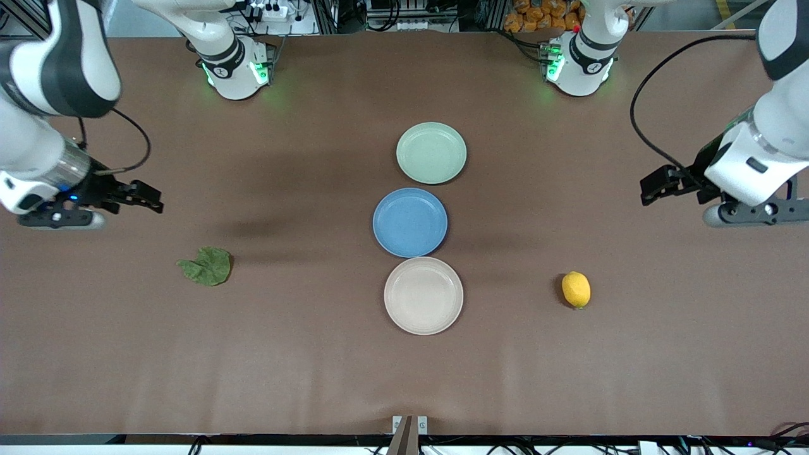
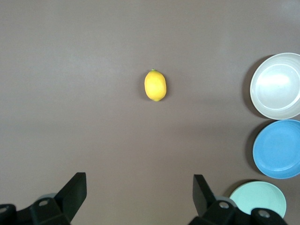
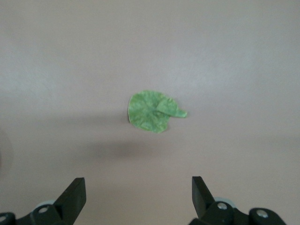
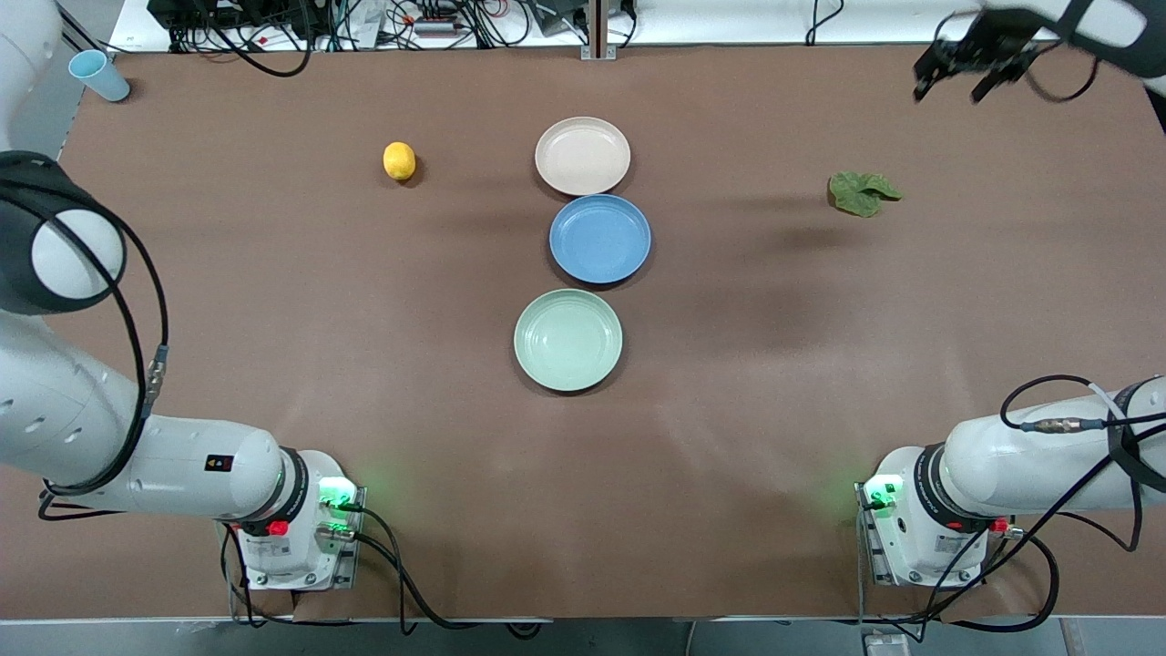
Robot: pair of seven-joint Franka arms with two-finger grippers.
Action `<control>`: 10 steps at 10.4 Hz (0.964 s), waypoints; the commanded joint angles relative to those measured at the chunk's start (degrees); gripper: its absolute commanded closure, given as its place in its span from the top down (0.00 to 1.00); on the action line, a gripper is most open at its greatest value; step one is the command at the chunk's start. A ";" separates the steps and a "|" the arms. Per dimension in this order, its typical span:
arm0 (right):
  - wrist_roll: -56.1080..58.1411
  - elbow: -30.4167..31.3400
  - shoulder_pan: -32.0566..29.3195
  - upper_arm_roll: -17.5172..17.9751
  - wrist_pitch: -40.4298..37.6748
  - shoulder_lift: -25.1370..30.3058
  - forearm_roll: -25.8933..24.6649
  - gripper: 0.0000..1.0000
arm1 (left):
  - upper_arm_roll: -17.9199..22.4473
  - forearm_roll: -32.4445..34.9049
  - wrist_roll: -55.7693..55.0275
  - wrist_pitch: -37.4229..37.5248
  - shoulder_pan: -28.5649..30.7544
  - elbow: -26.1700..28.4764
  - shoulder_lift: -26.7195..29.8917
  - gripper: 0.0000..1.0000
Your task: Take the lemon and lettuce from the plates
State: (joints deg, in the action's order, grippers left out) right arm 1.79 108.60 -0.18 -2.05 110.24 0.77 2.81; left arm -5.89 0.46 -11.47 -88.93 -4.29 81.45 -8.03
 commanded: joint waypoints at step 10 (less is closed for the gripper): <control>0.76 -17.28 -0.52 0.73 -14.26 0.63 -6.15 1.00 | -1.31 -0.90 4.88 3.86 2.27 1.52 4.17 1.00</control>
State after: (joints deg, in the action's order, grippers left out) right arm 2.57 92.57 -0.36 -1.86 97.35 1.70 -2.30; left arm -6.67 0.46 -7.96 -84.92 -2.91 82.32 -4.52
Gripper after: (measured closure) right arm 0.000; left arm 0.000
